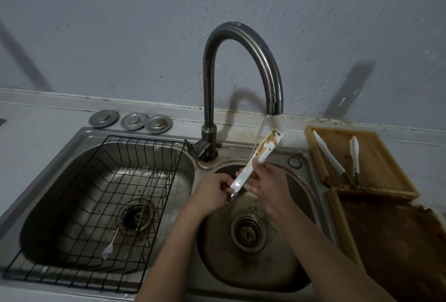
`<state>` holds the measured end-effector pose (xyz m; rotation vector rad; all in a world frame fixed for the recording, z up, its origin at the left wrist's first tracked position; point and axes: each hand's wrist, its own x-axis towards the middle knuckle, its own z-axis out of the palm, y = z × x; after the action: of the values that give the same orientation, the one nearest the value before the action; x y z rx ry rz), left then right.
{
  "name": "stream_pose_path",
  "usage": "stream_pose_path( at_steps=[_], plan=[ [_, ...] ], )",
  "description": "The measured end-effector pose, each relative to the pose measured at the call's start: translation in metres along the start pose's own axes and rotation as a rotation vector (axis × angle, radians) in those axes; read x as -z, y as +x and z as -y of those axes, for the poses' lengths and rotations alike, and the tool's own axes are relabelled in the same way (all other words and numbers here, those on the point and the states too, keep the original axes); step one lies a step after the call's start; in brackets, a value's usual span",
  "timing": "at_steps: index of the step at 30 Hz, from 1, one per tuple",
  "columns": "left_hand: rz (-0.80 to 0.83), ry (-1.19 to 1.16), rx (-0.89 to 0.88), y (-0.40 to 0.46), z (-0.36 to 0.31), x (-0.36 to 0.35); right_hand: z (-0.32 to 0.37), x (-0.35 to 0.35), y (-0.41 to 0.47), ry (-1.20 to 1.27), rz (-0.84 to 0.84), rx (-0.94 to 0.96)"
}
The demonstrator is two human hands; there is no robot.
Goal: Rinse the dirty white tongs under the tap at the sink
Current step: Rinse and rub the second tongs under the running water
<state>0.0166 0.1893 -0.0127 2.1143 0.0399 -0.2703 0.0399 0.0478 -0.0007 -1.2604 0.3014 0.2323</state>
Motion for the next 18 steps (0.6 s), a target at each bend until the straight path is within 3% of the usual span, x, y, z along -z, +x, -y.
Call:
stream_pose_path(
  at_steps=[7, 11, 18],
  plan=[
    [0.064, 0.075, 0.034, -0.007, 0.003, 0.007, -0.001, 0.011, -0.001, -0.192, 0.019, -0.027],
    [0.093, 0.086, 0.046, -0.012, 0.003, 0.009, 0.002, 0.009, -0.001, -0.152, -0.031, -0.081],
    [0.101, 0.087, 0.098, -0.018, -0.003, 0.02, -0.002, 0.004, -0.004, -0.139, 0.101, -0.105]
  ],
)
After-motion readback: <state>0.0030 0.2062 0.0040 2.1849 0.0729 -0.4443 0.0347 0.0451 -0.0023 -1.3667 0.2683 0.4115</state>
